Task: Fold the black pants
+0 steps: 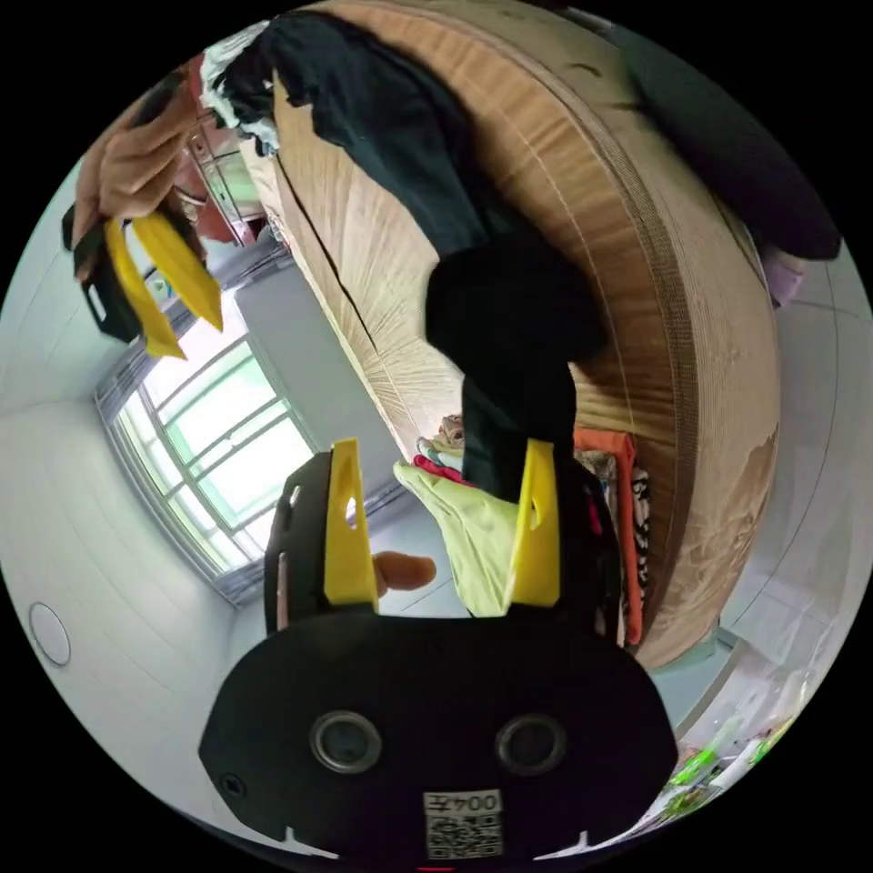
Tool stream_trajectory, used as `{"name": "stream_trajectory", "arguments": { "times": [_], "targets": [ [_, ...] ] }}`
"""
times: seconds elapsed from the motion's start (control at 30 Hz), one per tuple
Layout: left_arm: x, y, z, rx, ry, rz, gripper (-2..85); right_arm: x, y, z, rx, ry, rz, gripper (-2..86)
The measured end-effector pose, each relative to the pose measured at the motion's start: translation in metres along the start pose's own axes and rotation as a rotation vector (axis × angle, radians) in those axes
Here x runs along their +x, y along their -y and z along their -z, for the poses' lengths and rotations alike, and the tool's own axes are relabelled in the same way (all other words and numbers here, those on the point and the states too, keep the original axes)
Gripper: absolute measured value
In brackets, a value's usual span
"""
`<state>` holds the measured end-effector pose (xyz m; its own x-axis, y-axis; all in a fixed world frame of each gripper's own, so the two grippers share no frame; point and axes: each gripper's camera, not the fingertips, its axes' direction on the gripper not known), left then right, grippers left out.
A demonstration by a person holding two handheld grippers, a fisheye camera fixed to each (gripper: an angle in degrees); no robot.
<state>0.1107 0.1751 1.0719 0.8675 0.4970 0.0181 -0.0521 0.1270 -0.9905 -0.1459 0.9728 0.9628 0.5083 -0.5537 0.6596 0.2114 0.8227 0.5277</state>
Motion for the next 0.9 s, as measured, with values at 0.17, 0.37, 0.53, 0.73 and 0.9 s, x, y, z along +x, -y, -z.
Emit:
{"name": "stream_trajectory", "arguments": {
  "times": [0.17,0.37,0.53,0.73,0.9],
  "targets": [
    [-0.024,-0.02,0.002,0.046,-0.069,0.138,30.4,0.061,-0.061,0.121,0.109,-0.29,-0.084,8.2],
    [-0.058,-0.064,-0.016,-0.032,-0.208,0.45,31.0,0.153,-0.167,0.284,0.086,-1.053,-0.379,7.2],
    [-0.078,-0.087,-0.045,-0.149,-0.321,0.675,30.9,0.219,-0.22,0.361,-0.006,-1.152,-0.615,6.9],
    [-0.102,-0.093,-0.054,-0.187,-0.316,0.719,31.1,0.214,-0.22,0.345,-0.202,-1.247,-0.434,7.4],
    [-0.124,-0.083,-0.044,0.001,-0.252,0.656,31.1,0.216,-0.243,0.383,-0.247,-1.379,-0.472,7.6]
  ]
}}
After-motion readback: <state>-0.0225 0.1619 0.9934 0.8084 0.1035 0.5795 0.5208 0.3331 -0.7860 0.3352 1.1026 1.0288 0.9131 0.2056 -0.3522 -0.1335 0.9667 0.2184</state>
